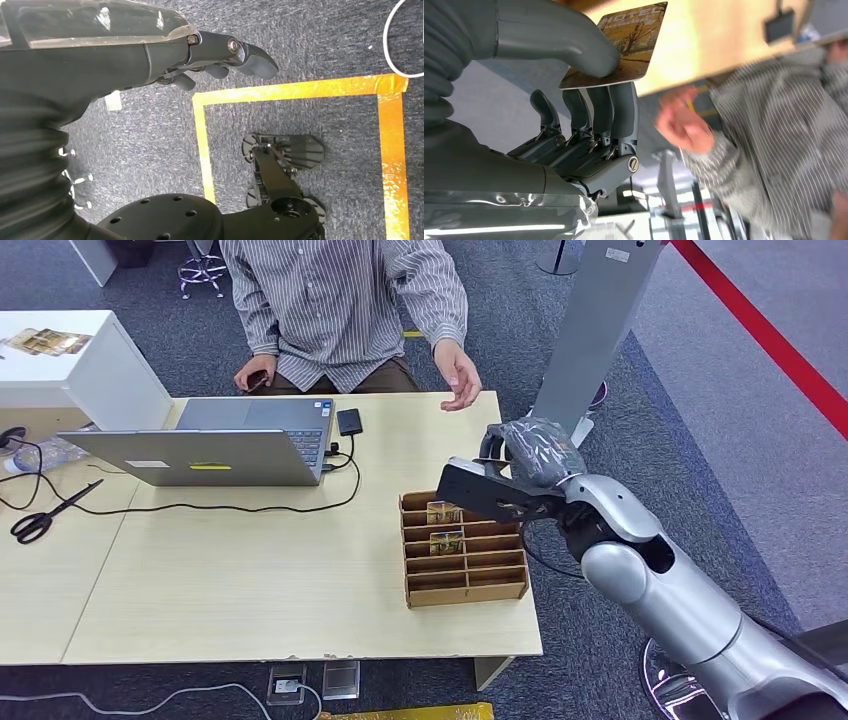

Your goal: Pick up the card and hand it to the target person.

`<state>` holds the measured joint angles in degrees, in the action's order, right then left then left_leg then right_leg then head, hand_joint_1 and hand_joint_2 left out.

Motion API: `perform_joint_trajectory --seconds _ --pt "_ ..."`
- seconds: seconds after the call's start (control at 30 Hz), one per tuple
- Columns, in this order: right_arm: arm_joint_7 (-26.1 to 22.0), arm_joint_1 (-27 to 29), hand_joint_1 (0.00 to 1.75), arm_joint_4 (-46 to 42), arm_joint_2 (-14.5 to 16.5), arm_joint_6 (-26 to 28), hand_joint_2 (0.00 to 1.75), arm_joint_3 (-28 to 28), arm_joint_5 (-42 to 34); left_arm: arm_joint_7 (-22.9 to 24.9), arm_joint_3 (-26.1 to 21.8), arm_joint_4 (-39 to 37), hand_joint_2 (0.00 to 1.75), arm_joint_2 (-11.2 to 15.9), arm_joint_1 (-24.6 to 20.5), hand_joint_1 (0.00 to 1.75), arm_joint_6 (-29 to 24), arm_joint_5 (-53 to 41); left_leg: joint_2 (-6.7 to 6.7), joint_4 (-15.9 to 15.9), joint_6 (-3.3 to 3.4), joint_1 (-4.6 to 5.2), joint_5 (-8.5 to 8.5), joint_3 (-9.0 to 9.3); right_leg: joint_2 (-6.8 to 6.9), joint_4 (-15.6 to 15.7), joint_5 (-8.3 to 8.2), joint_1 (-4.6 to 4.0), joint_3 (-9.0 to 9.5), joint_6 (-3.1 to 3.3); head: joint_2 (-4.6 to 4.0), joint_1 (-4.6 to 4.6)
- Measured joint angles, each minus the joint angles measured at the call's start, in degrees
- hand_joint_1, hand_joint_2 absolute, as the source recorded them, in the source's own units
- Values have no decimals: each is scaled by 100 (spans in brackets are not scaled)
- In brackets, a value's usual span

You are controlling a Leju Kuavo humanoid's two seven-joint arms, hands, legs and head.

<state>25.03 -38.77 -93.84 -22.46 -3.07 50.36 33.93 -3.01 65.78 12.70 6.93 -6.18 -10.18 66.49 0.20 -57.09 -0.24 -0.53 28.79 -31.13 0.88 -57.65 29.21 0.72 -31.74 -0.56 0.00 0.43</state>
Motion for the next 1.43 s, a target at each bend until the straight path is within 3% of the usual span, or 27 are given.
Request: perform_joint_trajectory --seconds 0.2,0.4,0.67,0.8,0.93,1.03,1.27,1.43 --pt "-518 225 136 287 248 1249 175 8 697 -32 1 0 175 -8 -3 0 8 0 0 0 0 0 0 -2 1 0 0 0 -2 0 0 -8" --pt "-831 406 136 860 473 2930 175 17 1651 -85 2 0 175 -44 -5 0 -5 -20 0 0 0 0 0 -3 1 0 1 0 -2 0 0 -1" --pt "-875 501 136 1405 613 3578 175 56 1710 -45 3 0 175 -59 -4 0 -50 -24 0 0 0 0 0 -2 0 0 0 0 -2 0 0 -3" --pt "-858 502 0 1545 623 3659 175 98 1688 -34 3 0 175 -59 -4 0 -45 -31 0 0 0 0 0 -2 0 0 0 0 -2 0 1 -6" --pt "-840 490 0 1651 624 3684 175 138 1631 -83 5 0 0 -59 -4 0 -12 -59 0 0 0 0 0 -3 0 0 1 0 -3 0 1 -4" --pt "-865 488 0 1687 624 3659 175 146 1242 -144 2 0 0 -59 -4 0 -36 -13 0 0 0 0 0 -3 0 0 1 0 -3 0 1 -1" --pt "-1225 637 0 1438 587 3332 175 120 -1188 -125 -14 0 0 -52 3 0 -149 120 0 0 0 0 0 -1 0 0 1 0 -4 0 1 -1" --pt "-1411 1061 0 1080 480 3305 175 15 -2168 -24 -22 0 0 -50 16 0 -182 197 0 0 -1 0 1 -3 1 0 2 0 -5 -1 0 -7"
